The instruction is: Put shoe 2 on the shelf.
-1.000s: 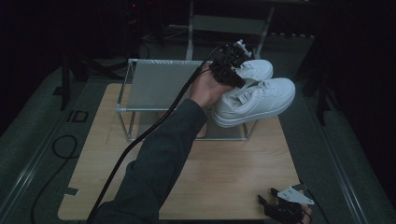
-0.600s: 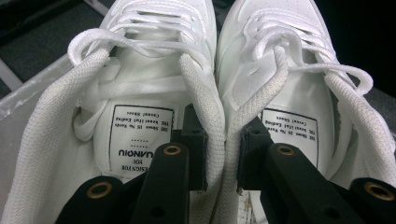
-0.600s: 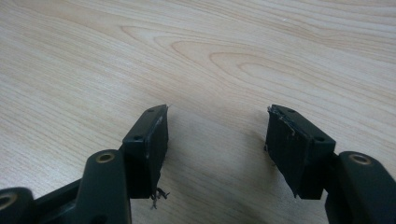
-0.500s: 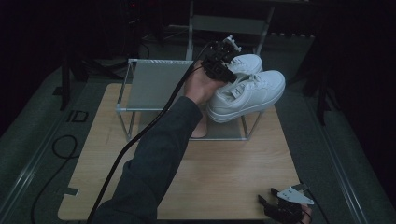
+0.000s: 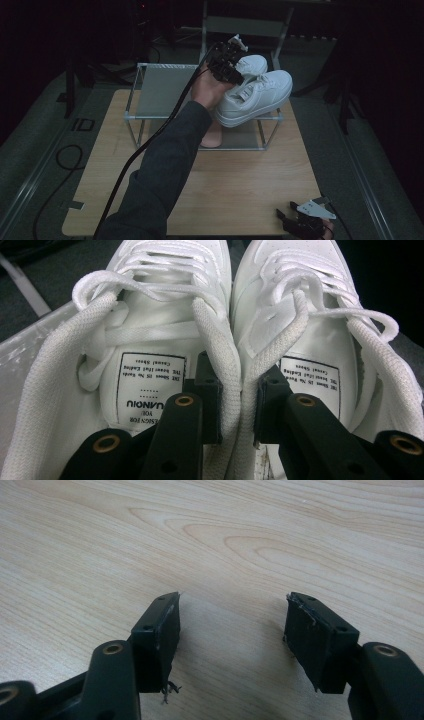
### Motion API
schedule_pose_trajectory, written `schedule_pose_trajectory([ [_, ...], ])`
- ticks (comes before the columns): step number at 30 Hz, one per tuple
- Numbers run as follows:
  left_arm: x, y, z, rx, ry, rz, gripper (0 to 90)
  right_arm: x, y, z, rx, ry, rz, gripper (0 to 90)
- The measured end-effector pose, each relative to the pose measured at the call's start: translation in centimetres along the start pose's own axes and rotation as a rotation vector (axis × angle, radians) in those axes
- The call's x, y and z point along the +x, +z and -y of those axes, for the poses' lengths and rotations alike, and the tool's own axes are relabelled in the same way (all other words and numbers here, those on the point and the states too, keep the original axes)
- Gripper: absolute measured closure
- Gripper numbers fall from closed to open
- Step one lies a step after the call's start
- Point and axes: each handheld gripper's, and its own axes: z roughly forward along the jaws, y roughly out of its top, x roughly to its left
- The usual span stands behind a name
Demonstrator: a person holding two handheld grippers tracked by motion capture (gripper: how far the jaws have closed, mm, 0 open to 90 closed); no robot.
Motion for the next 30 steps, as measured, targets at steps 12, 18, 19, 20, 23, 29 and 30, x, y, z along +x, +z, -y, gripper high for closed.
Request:
schedule_pose_trajectory([
  [12, 1.1, 0.4, 0.3, 0.008, -0.041, -0.049, 77.4, 0.0, 0.0, 0.0, 0.0, 0.001, 0.001, 38.4],
  [18, 1.5, 0.4, 0.5, 0.009, -0.035, -0.068, 77.3, 0.0, 0.0, 0.0, -0.001, 0.0, 0.001, 38.4],
  [19, 1.5, 0.4, 0.5, 0.009, -0.035, -0.068, 77.3, 0.0, 0.0, 0.0, -0.001, 0.0, 0.001, 38.4],
  [20, 1.7, 0.4, 0.5, 0.006, -0.041, -0.066, 77.3, 0.0, 0.0, 0.0, -0.001, 0.001, 0.001, 38.3],
  [23, 1.9, 0.5, 0.6, 0.0, -0.049, -0.065, 77.3, 0.0, 0.0, 0.0, 0.0, 0.001, 0.001, 38.3],
  [29, 2.4, 0.7, 0.9, 0.001, -0.069, -0.063, 77.3, 0.0, 0.0, 0.0, -0.001, 0.001, 0.001, 38.4],
  [30, 2.4, 0.8, 0.9, 0.002, -0.073, -0.066, 77.3, 0.0, 0.0, 0.0, -0.001, 0.002, 0.0, 38.3],
])
